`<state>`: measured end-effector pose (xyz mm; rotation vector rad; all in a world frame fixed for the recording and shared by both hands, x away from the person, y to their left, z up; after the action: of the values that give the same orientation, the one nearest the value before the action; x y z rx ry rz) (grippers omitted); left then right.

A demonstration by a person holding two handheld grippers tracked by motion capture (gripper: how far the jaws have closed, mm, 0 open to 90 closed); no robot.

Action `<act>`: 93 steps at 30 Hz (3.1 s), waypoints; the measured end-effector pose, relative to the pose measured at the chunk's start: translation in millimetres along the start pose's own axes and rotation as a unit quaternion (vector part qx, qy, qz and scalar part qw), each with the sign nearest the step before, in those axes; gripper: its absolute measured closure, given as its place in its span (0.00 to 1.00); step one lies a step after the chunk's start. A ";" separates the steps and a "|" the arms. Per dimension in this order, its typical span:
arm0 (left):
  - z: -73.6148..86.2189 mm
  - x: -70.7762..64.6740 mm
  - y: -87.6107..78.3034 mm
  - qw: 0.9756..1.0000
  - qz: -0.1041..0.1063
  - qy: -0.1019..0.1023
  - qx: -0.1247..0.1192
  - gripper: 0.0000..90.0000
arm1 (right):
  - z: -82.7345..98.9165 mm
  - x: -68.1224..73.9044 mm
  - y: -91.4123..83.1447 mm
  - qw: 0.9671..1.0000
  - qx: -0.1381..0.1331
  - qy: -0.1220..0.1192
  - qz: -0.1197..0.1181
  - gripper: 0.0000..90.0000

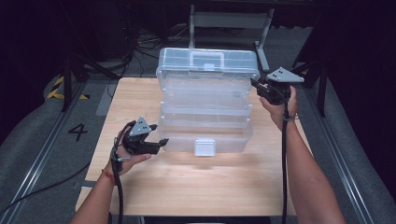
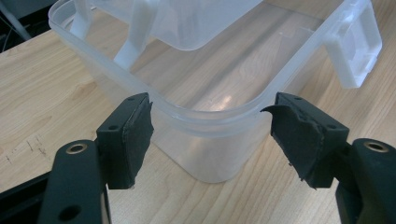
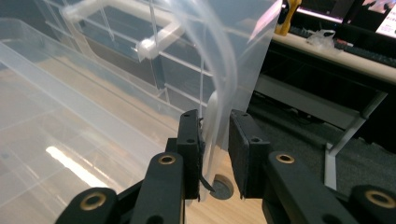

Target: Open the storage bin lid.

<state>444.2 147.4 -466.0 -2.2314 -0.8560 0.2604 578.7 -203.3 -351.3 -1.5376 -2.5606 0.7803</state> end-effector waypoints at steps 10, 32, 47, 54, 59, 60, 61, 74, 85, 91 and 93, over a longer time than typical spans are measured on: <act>0.6 -0.1 0.3 1.000 0.003 -0.003 0.003 0.33 | 4.7 -1.8 8.6 1.000 0.004 0.004 0.002 0.86; 0.3 0.8 1.3 1.000 0.002 0.000 0.001 0.32 | 2.4 -7.6 23.6 1.000 0.013 0.000 0.008 0.82; 0.2 0.3 1.5 1.000 0.001 -0.002 0.001 0.32 | 5.1 -11.2 34.1 0.999 0.027 0.025 -0.006 0.82; 0.0 -0.1 1.9 1.000 0.001 -0.003 -0.003 0.32 | 4.2 -11.7 36.5 0.999 0.031 0.024 -0.001 0.81; 0.6 0.5 1.5 1.000 -0.001 -0.002 0.001 0.32 | 3.5 -14.7 40.5 0.999 0.029 0.032 -0.008 0.81; 0.5 0.4 1.6 1.000 -0.001 -0.002 0.000 0.32 | 3.9 -14.5 41.5 0.999 0.030 0.032 -0.008 0.80; 0.5 0.4 1.5 1.000 -0.001 -0.002 0.000 0.32 | 4.4 -14.8 42.6 0.999 0.030 0.032 -0.008 0.80; 0.2 0.3 1.9 1.000 0.002 -0.002 -0.001 0.31 | 8.4 -15.7 47.6 0.999 0.034 0.037 -0.011 0.78; 0.4 0.6 1.5 1.000 0.001 -0.001 -0.002 0.32 | 13.3 -18.6 48.0 0.997 0.032 0.059 -0.027 0.81; 0.5 0.9 1.5 1.000 0.003 -0.001 -0.002 0.32 | 24.4 -21.0 50.7 0.997 0.064 0.033 -0.006 0.76; 0.4 1.3 1.5 1.000 0.000 0.000 -0.001 0.32 | 27.7 -17.9 51.9 0.997 0.068 0.029 -0.011 0.77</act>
<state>445.8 147.6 -467.3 -2.2337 -0.8559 0.2594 621.5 -209.6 -394.9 -1.4669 -2.4247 0.8730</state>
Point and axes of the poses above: each handheld gripper's, and its own axes: y roughly forward along the jaws, z roughly out of its underside, x roughly to its left, the point moved 9 cm from there along y, roughly forward along the jaws, and after that the axes turned 9 degrees about x, right-handed, at the moved point
